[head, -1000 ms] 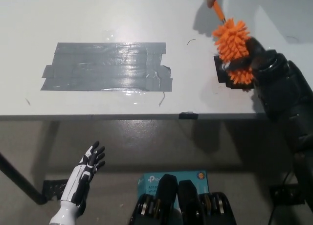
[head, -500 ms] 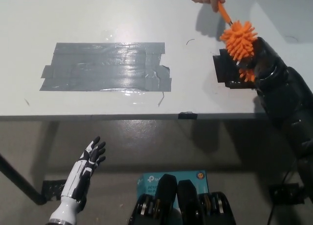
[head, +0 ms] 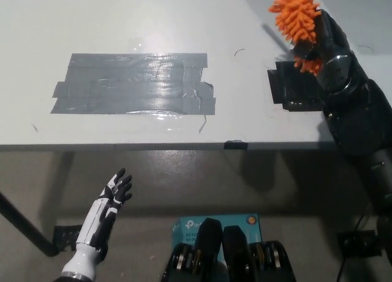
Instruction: A person hands an oraange duster to the robot and the robot grabs it with its right hand and places it on the black marked spot infron tof it on the desk
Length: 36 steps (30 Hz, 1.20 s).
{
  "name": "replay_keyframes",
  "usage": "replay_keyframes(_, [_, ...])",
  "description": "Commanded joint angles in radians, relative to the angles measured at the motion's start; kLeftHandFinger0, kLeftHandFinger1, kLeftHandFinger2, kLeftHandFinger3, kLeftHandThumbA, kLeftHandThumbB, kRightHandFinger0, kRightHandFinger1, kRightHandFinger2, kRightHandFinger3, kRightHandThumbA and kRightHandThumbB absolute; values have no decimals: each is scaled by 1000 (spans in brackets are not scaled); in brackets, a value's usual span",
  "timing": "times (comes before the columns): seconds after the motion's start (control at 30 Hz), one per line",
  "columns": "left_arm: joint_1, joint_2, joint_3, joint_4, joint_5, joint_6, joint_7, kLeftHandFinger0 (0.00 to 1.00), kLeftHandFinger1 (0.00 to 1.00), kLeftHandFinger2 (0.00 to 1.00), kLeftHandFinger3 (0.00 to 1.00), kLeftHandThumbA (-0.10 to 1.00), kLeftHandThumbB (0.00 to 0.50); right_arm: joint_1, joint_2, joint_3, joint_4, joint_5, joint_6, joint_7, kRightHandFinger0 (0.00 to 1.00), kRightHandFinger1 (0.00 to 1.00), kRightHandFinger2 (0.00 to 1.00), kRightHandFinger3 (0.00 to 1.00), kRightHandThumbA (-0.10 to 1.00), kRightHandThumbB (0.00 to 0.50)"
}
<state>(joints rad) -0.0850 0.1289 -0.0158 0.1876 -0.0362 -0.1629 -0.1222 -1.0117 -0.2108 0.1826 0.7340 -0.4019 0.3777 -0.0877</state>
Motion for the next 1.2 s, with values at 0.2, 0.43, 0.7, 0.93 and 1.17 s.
replay_keyframes(0.2, [-14,12,4,-19,16,-33,2,1000,1000,1000,1000,874,122,-15,-41,-11,23,4,-9,-5,109,430,643,841,-100,222])
replay_keyframes(0.43, [-14,9,5,-12,14,-36,1,1000,1000,1000,1000,868,135,-17,-46,7,88,0,-18,13,1,370,684,748,-100,214])
replay_keyframes(0.7, [-31,12,8,-14,15,-23,1,1000,1000,1000,1000,865,154,-79,-64,65,209,61,22,323,726,927,1000,1000,169,260])
replay_keyframes(0.93, [-29,11,9,-15,12,-25,-1,1000,1000,1000,1000,861,166,-104,-60,112,279,64,-16,458,1000,1000,1000,1000,454,388])
replay_keyframes(1.17, [-39,10,10,-12,11,-23,-2,1000,1000,1000,1000,862,162,-92,-63,107,248,48,-21,413,1000,1000,1000,1000,556,410])
